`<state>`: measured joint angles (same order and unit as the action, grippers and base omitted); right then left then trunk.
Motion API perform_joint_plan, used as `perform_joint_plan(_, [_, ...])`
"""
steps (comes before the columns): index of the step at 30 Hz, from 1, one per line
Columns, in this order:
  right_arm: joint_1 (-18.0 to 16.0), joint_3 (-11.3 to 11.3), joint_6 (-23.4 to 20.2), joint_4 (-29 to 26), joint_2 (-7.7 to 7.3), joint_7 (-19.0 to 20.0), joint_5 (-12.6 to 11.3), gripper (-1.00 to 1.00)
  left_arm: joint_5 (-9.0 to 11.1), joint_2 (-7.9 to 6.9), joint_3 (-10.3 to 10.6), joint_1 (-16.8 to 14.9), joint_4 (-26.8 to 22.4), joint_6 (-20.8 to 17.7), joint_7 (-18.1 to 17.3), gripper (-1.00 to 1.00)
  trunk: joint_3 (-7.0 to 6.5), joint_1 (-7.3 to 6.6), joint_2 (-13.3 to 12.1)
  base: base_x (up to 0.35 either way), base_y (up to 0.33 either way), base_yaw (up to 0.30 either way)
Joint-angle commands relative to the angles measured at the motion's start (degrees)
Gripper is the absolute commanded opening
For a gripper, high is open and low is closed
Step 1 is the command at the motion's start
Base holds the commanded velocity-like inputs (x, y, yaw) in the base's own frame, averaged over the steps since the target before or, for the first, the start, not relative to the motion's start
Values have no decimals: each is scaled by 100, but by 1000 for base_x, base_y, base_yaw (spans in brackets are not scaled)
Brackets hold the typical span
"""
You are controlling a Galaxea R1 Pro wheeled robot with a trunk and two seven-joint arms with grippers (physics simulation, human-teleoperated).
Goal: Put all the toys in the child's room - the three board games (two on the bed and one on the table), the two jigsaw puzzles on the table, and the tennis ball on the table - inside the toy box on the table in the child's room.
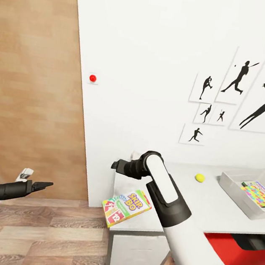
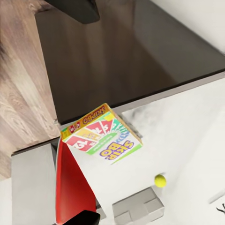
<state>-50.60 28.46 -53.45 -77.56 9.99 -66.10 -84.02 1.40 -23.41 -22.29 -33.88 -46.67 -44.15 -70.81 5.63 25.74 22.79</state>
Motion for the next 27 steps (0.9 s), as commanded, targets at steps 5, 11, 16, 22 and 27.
perform_joint_plan(5, [374, 47, -46, -12, 1, -66, -45, 100, 11, -4, -3, -5, 1, -60, -14, 100, -35, 4, 13, 0, 0, 0])
perform_joint_plan(11, [809, 59, -55, -25, 1, -65, -38, 100, 13, -3, -3, -5, 0, -59, -12, 100, -91, 4, 13, 0, 0, 0])
perform_joint_plan(16, [931, 55, -89, -37, -36, -50, -44, 100, 10, -5, -3, -5, 0, -61, -15, 100, -138, 4, 13, 0, 0, 0])
perform_joint_plan(22, [952, 42, -243, -257, -230, -29, -81, 100, 11, -5, -3, -5, 0, -59, -17, 100, -195, 4, 13, 0, 0, 0])
perform_joint_plan(27, [960, 44, -416, -321, -254, -26, -100, 100, 10, -8, -3, -5, 0, -60, -15, 100, -242, 4, 13, -23, 0, 0])
